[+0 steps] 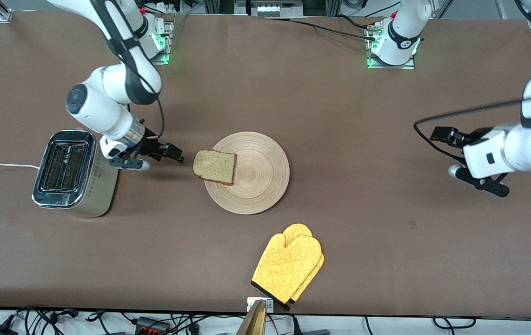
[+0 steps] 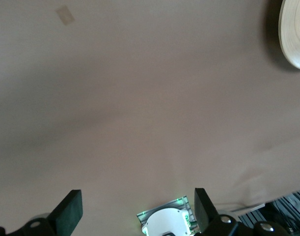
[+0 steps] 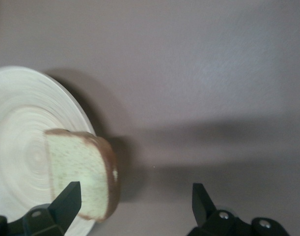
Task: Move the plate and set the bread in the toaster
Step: 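Withdraw the left gripper while the right gripper reaches the bread, then lower the right gripper onto the bread slice's crust edge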
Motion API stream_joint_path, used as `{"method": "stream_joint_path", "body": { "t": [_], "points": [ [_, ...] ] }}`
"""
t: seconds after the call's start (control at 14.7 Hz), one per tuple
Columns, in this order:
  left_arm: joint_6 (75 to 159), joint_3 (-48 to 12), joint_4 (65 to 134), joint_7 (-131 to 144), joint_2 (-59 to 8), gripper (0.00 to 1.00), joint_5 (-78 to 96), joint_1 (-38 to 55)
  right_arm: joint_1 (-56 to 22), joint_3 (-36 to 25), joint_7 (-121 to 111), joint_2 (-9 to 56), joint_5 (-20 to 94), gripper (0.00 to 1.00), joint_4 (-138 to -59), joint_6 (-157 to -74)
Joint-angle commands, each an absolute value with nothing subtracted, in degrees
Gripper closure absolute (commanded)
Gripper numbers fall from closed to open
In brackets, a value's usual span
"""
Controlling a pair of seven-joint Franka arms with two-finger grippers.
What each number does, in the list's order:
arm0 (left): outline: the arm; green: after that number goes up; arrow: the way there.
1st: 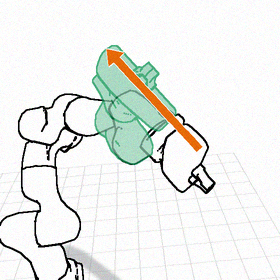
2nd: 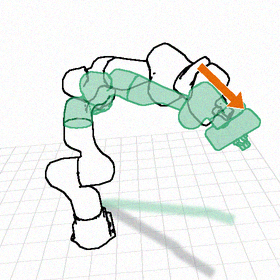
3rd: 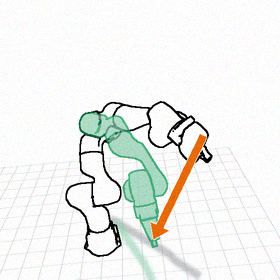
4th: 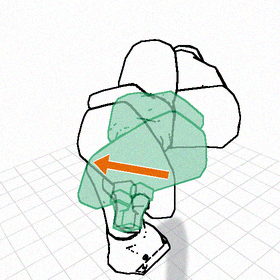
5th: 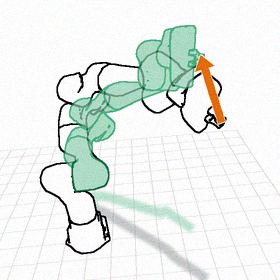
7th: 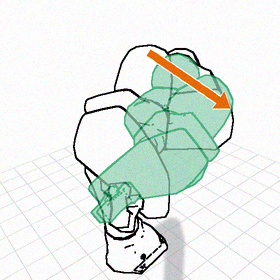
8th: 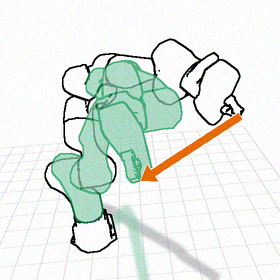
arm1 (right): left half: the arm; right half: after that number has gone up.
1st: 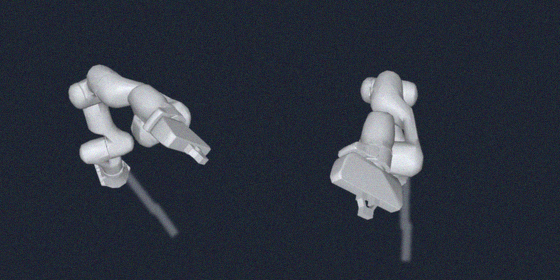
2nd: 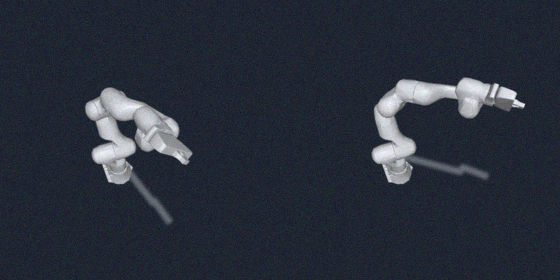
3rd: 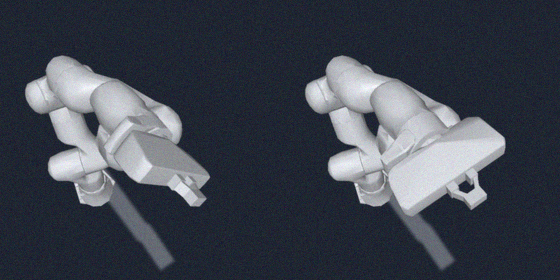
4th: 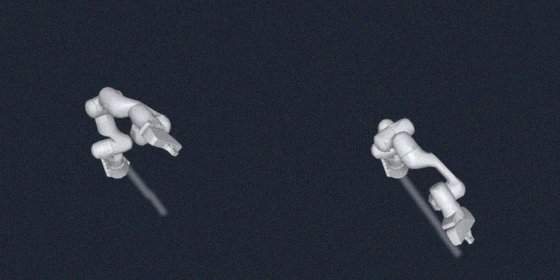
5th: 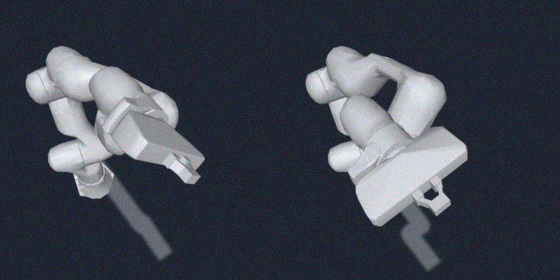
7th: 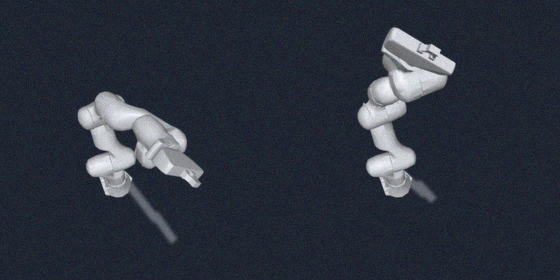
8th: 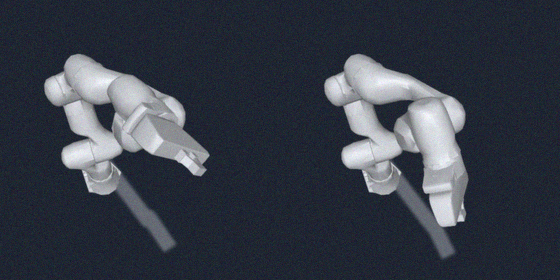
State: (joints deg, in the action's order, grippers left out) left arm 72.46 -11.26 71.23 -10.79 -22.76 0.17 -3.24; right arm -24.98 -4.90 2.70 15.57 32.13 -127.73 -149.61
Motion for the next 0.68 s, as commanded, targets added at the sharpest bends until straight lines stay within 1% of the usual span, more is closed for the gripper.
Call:
{"method": "stream_joint_path", "body": {
  "t": [0.0, 0.07, 0.14, 0.2, 0.34, 0.48, 0.61],
  "points": [
    [82.22, -6.96, 85.74, -4.34, -9.71, 0.00, -1.23, 0.16, -27.15, -5.01, -2.09, 19.15, 33.92, 0.00, -128.14, -153.27],
    [85.57, -3.81, 88.57, -1.35, -6.45, 0.00, -1.23, 2.35, -27.16, -4.84, -3.15, 19.51, 34.97, 0.00, -128.14, -153.28],
    [86.48, -1.95, 91.03, 0.94, -3.89, 0.00, -1.06, 3.42, -27.25, -4.83, -3.42, 19.51, 36.37, 0.00, -128.14, -153.11],
    [88.31, -1.41, 92.79, 2.18, -2.13, 0.00, -0.97, 3.51, -27.33, -4.75, -3.51, 19.42, 37.08, 0.00, -128.14, -152.93],
    [92.18, -1.06, 94.04, 1.76, 0.26, 0.00, -1.40, 3.08, -27.51, -4.66, -3.52, 19.42, 37.26, 0.00, -127.97, -152.84],
    [92.99, -0.97, 94.74, 2.28, 0.53, 0.00, -0.88, 3.08, -27.77, -3.87, -3.34, 19.34, 38.31, 0.00, -127.79, -152.84],
    [93.69, -0.97, 95.36, 2.28, 2.28, 0.00, -0.44, 2.73, -28.21, -3.69, -3.25, 19.16, 39.81, 0.00, -127.36, -152.84]
  ]
}}
